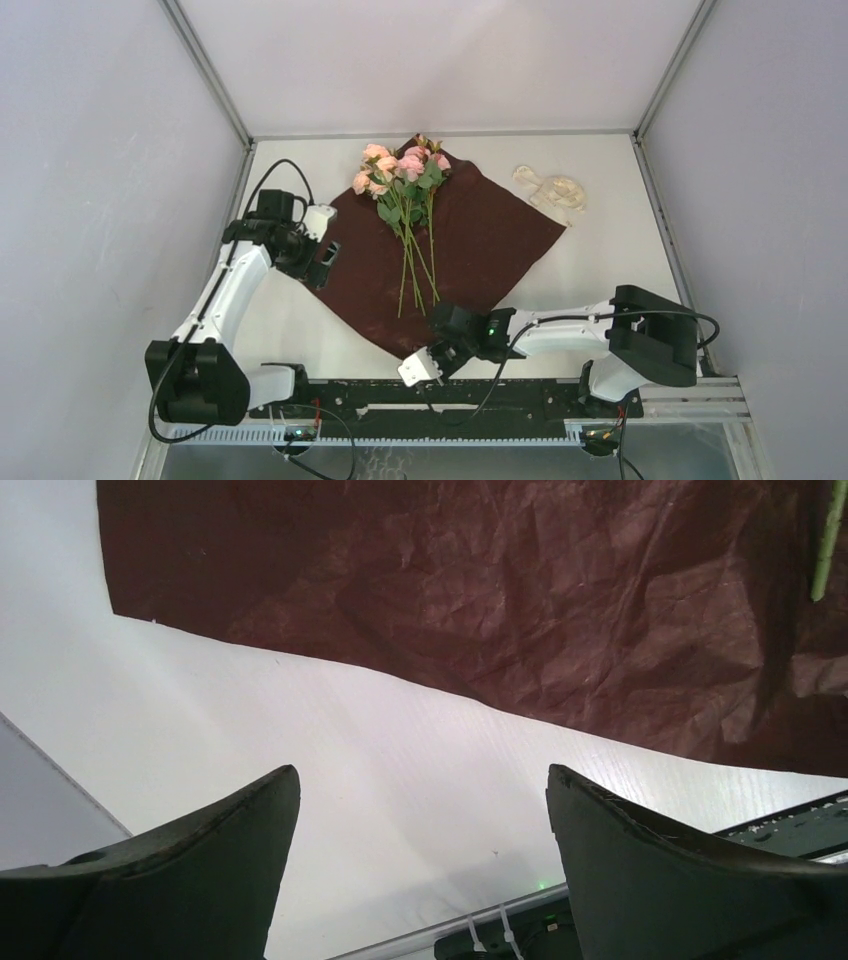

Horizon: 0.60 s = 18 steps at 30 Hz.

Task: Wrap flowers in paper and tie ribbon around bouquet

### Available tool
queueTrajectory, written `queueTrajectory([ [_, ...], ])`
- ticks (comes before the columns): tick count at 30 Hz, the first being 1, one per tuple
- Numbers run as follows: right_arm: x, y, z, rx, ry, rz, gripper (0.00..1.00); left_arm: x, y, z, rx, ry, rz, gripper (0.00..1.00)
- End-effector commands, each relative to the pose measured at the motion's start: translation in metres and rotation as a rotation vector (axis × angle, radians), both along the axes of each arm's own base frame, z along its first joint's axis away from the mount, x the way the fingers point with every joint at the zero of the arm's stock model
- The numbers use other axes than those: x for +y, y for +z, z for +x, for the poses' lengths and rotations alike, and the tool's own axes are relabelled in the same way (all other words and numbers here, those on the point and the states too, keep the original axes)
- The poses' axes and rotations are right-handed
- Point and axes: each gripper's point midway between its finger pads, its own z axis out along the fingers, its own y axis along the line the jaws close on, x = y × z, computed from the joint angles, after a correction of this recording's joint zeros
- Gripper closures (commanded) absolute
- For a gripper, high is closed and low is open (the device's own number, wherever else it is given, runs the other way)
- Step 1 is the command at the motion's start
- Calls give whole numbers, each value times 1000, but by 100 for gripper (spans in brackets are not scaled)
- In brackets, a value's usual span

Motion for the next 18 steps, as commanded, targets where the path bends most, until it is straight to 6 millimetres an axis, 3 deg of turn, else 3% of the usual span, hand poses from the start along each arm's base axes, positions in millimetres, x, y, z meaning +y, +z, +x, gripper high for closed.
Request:
queueTrajectory([
  [1,19,30,13,18,-43,140,83,-15,5,-10,-9,-73,-64,3],
  [6,21,43,19,115,-103,188,100,-62,12,-28,-26,-307,-194,5],
  [12,20,69,33,334,-209,286,100,-123,23,-60,-155,-774,-344,2],
  [18,13,86,47,499,-304,329,100,-155,11,-83,-158,-1045,-434,0],
])
